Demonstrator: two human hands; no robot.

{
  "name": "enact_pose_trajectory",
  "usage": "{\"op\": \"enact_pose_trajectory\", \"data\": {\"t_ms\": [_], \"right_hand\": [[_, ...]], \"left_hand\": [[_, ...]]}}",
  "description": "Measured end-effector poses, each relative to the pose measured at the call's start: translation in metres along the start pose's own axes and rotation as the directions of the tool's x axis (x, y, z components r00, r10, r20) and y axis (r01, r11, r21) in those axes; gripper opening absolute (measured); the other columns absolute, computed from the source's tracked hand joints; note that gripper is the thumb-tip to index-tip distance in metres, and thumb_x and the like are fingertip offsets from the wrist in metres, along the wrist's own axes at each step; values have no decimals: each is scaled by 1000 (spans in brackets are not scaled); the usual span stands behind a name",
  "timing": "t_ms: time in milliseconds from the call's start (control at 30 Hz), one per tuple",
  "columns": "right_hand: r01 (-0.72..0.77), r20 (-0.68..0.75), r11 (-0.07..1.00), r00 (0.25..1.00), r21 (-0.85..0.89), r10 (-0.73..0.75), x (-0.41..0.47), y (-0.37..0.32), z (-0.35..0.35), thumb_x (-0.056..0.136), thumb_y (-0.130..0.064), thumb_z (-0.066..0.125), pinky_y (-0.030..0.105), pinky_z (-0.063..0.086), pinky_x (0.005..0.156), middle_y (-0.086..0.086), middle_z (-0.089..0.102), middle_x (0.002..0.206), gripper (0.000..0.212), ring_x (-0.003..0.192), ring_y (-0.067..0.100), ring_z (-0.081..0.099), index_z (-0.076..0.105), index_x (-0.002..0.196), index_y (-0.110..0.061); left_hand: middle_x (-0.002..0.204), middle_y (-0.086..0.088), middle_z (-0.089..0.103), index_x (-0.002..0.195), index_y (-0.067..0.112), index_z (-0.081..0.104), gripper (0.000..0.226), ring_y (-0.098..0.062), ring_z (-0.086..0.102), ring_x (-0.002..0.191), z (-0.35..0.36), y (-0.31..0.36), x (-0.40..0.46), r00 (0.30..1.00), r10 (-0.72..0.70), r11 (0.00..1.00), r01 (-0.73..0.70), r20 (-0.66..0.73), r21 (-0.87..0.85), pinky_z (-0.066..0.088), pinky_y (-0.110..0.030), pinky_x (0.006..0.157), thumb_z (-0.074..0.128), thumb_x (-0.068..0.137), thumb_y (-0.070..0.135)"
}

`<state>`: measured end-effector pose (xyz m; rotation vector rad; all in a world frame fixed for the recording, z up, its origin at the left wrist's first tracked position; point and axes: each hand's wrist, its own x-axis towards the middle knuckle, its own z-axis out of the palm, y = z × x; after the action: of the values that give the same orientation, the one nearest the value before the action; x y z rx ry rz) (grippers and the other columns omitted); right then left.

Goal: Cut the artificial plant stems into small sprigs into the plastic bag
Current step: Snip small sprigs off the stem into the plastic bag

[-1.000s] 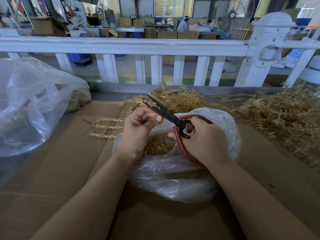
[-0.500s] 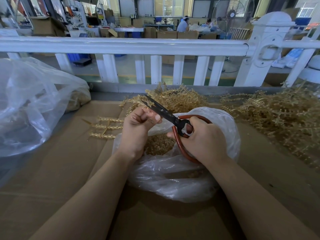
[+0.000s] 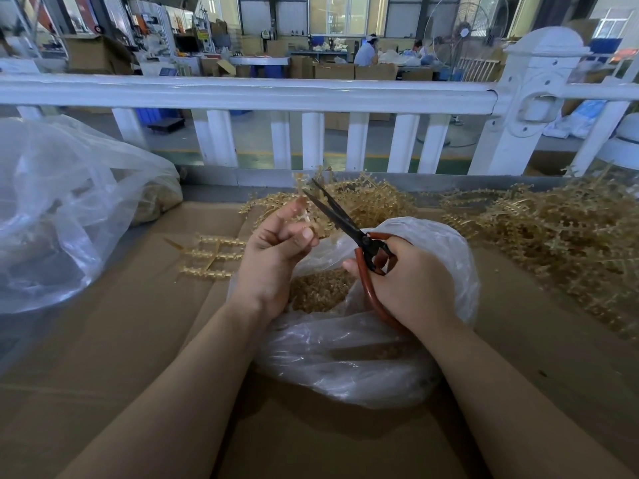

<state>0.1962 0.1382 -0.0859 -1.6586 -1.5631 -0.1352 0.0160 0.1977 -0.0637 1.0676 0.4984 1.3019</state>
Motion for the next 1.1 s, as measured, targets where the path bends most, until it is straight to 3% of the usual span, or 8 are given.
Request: {"op": "enact_pose_trajectory", "data": {"t_ms": [167, 267, 367, 433, 600, 700, 867, 1100], "right_hand": [[-44, 20, 999, 999, -23, 44, 0, 2, 1, 73, -87, 47, 3, 31, 64, -22, 62, 82, 69, 70, -5, 51, 70, 107, -31], [-27, 16, 1000, 1000, -3, 27, 0, 1, 1, 74, -87, 47, 3, 34, 67, -22, 62, 81, 67, 73, -2, 56, 70, 105, -32], [-10, 23, 1000, 1000, -18, 11, -1, 0, 1, 72, -94, 41, 5, 38, 65, -18, 66, 78, 71, 71, 1, 60, 68, 95, -32], [4, 25, 1000, 1000, -26, -3, -2, -1, 1, 72, -96, 35, 5, 37, 63, -18, 63, 74, 72, 67, 0, 58, 66, 89, -33], [-19, 13, 1000, 1000, 1, 19, 0, -1, 0, 74, -87, 45, 4, 34, 65, -23, 58, 80, 66, 70, -4, 52, 68, 103, -33], [-11, -15, 1000, 1000, -14, 11, 0, -2, 0, 76, -84, 45, 15, 47, 70, -20, 63, 86, 67, 78, 2, 60, 69, 109, -31], [-39, -22, 998, 999, -50, 38, 0, -2, 0, 78, -81, 47, 25, 53, 74, -17, 66, 86, 64, 80, 6, 63, 68, 105, -27], [-47, -50, 994, 998, -99, 42, 1, -2, 0, 76, -84, 40, 21, 43, 67, -21, 57, 81, 61, 72, 3, 54, 61, 93, -30]], "left_hand": [[70, 4, 63, 121, 14, 66, 56, -17, 60, 80, 1, 5, -1, 992, -120, 989, 116, 35, 88, 49, -28, 84, 73, 68, 0], [72, 2, 66, 109, 15, 68, 41, -13, 60, 72, 2, 6, -4, 989, -138, 977, 127, 54, 172, 46, -28, 74, 66, 69, 9], [80, -3, 62, 89, 19, 63, 14, -13, 57, 73, 1, 10, -4, 982, -171, 977, 158, 82, 143, 44, -27, 72, 70, 78, 20], [80, -1, 62, 84, 19, 61, 15, -12, 58, 72, 0, 9, -4, 983, -171, 977, 160, 66, 141, 44, -27, 73, 75, 80, 19], [75, 0, 69, 89, 10, 66, 14, -10, 62, 68, 0, 4, -2, 993, -115, 993, 115, -6, 16, 52, -23, 71, 67, 75, 10], [78, -2, 69, 86, 11, 67, 10, -11, 63, 70, -3, 4, 0, 992, -113, 992, 110, -54, -54, 53, -23, 71, 68, 76, 11], [81, -2, 74, 85, 11, 66, 13, -7, 65, 67, -1, 5, 1, 988, -131, 985, 120, -85, -128, 52, -20, 66, 70, 73, 11], [86, -1, 73, 83, 17, 65, 9, -6, 63, 66, -2, 9, 0, 985, -169, 971, 162, -26, -174, 52, -18, 65, 67, 77, 11]]}}
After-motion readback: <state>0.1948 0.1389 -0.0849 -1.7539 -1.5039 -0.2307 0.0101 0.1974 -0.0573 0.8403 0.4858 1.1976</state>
